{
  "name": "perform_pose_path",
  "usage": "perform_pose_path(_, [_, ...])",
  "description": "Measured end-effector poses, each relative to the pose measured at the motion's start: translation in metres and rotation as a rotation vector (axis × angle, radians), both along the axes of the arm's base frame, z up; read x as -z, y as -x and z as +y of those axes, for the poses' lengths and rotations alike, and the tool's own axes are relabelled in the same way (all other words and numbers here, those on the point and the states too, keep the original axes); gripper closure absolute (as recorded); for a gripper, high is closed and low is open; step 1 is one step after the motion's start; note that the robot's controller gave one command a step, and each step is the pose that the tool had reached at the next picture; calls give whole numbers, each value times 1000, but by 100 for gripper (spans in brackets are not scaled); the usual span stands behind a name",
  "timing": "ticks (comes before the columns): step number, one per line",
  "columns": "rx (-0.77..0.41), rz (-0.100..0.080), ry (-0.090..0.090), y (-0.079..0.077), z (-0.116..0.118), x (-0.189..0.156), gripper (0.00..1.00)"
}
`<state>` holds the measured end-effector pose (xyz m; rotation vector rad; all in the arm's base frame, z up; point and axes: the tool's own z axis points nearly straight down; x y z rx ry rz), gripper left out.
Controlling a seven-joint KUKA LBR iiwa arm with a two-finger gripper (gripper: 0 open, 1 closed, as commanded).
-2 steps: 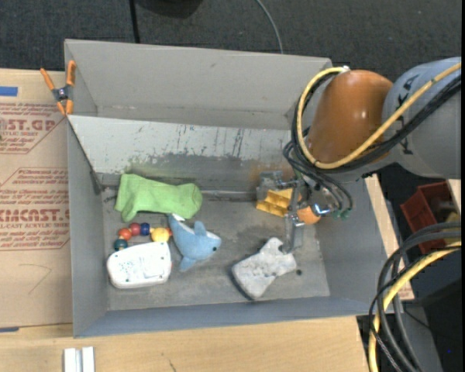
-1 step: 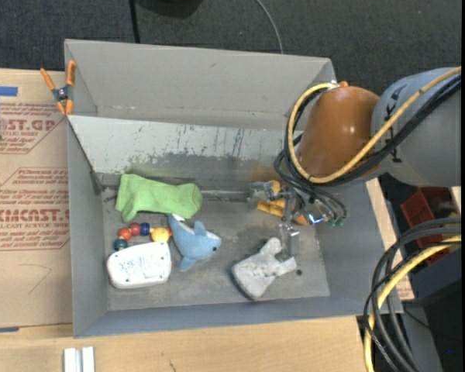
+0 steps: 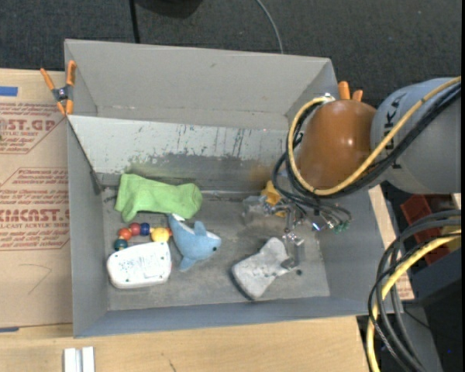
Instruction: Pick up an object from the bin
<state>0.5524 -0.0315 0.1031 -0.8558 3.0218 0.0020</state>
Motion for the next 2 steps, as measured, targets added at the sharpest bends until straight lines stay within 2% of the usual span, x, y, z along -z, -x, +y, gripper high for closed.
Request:
perform_pose_path(1, [28, -4, -1, 3, -3, 8, 0])
perform_pose_path(2, [162, -3, -1, 8, -5, 14, 0])
